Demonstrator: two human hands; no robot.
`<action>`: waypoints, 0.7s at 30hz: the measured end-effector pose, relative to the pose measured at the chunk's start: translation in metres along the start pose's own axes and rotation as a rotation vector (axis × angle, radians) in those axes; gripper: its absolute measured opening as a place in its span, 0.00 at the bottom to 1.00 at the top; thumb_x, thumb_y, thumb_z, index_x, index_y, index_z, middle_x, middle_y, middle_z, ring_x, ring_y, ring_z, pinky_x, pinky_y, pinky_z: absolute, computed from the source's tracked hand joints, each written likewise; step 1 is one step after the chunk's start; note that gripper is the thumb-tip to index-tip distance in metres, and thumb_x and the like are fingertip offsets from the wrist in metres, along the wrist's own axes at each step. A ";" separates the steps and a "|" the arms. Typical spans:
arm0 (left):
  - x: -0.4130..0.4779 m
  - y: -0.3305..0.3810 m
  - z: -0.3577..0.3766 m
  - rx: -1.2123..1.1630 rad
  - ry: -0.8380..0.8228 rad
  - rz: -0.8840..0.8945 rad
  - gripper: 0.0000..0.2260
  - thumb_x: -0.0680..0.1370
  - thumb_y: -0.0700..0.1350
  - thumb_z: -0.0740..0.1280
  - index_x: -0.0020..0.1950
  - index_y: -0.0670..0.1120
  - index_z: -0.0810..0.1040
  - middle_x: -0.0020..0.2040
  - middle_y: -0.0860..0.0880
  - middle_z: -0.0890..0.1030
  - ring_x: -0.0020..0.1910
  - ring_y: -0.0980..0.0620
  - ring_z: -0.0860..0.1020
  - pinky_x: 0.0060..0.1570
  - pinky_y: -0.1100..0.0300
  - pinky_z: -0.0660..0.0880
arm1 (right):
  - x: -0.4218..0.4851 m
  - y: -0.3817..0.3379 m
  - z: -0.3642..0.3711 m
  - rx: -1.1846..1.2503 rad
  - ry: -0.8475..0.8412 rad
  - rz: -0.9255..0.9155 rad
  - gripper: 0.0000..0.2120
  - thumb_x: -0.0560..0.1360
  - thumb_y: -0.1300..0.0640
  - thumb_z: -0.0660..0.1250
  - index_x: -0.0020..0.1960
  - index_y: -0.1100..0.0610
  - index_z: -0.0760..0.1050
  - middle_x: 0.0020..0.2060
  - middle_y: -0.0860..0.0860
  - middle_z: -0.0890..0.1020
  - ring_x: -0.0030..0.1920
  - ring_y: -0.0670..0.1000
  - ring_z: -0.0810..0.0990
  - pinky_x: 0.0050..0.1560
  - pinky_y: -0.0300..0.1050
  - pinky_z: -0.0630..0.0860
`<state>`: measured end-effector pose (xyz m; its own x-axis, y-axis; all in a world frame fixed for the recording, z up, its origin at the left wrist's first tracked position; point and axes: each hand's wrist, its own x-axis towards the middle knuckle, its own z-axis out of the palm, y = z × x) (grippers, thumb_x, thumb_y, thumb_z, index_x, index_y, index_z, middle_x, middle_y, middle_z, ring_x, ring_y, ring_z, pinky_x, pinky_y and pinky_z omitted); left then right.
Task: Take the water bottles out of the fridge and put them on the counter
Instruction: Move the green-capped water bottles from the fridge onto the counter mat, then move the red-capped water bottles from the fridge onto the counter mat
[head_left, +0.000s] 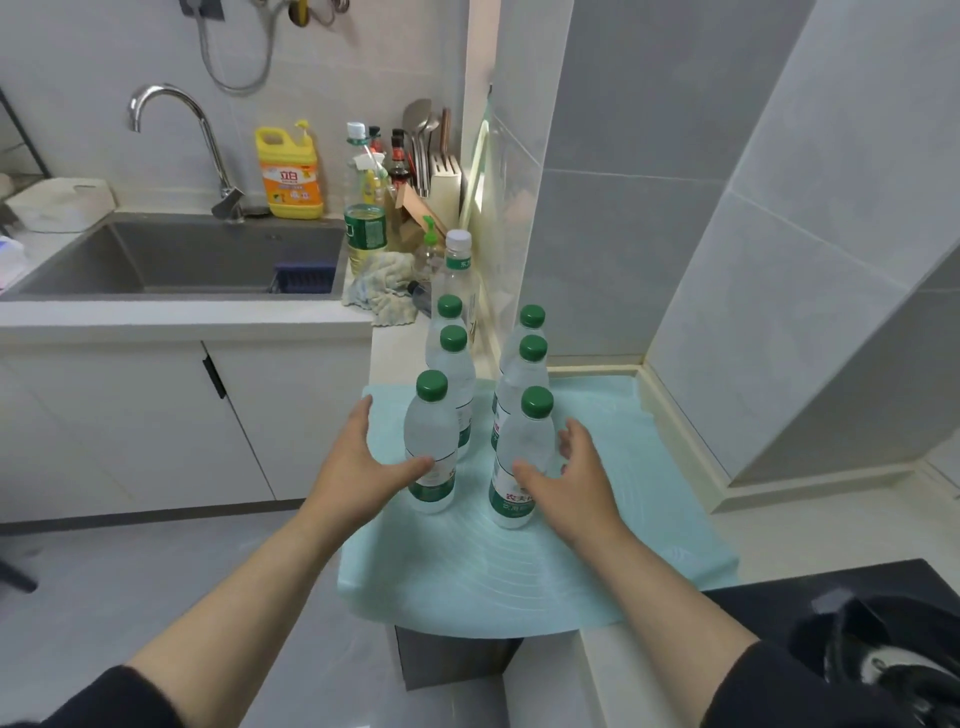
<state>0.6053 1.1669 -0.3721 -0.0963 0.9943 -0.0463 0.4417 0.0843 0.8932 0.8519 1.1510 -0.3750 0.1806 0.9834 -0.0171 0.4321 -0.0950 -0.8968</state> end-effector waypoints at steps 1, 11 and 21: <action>-0.008 0.010 -0.019 0.011 0.053 0.043 0.52 0.61 0.64 0.74 0.79 0.57 0.53 0.79 0.55 0.60 0.74 0.49 0.64 0.68 0.50 0.65 | -0.006 -0.014 -0.007 -0.010 0.035 -0.054 0.38 0.69 0.43 0.72 0.74 0.46 0.59 0.68 0.41 0.69 0.66 0.43 0.68 0.60 0.38 0.65; -0.131 0.115 -0.202 0.211 0.395 0.398 0.43 0.71 0.56 0.75 0.80 0.55 0.54 0.79 0.55 0.57 0.77 0.54 0.56 0.72 0.55 0.56 | -0.083 -0.212 -0.034 -0.223 0.025 -0.592 0.39 0.71 0.38 0.63 0.78 0.49 0.56 0.77 0.49 0.61 0.74 0.50 0.61 0.70 0.48 0.62; -0.366 0.173 -0.301 0.398 0.661 0.434 0.41 0.70 0.65 0.67 0.79 0.56 0.57 0.72 0.69 0.58 0.64 0.83 0.53 0.59 0.82 0.53 | -0.245 -0.320 -0.029 0.043 -0.226 -0.891 0.37 0.69 0.35 0.61 0.76 0.43 0.59 0.69 0.41 0.65 0.68 0.49 0.67 0.65 0.54 0.67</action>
<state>0.4482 0.7984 -0.0655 -0.2896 0.7128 0.6388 0.8251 -0.1523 0.5440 0.6952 0.9361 -0.0710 -0.3822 0.6976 0.6060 0.2947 0.7136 -0.6356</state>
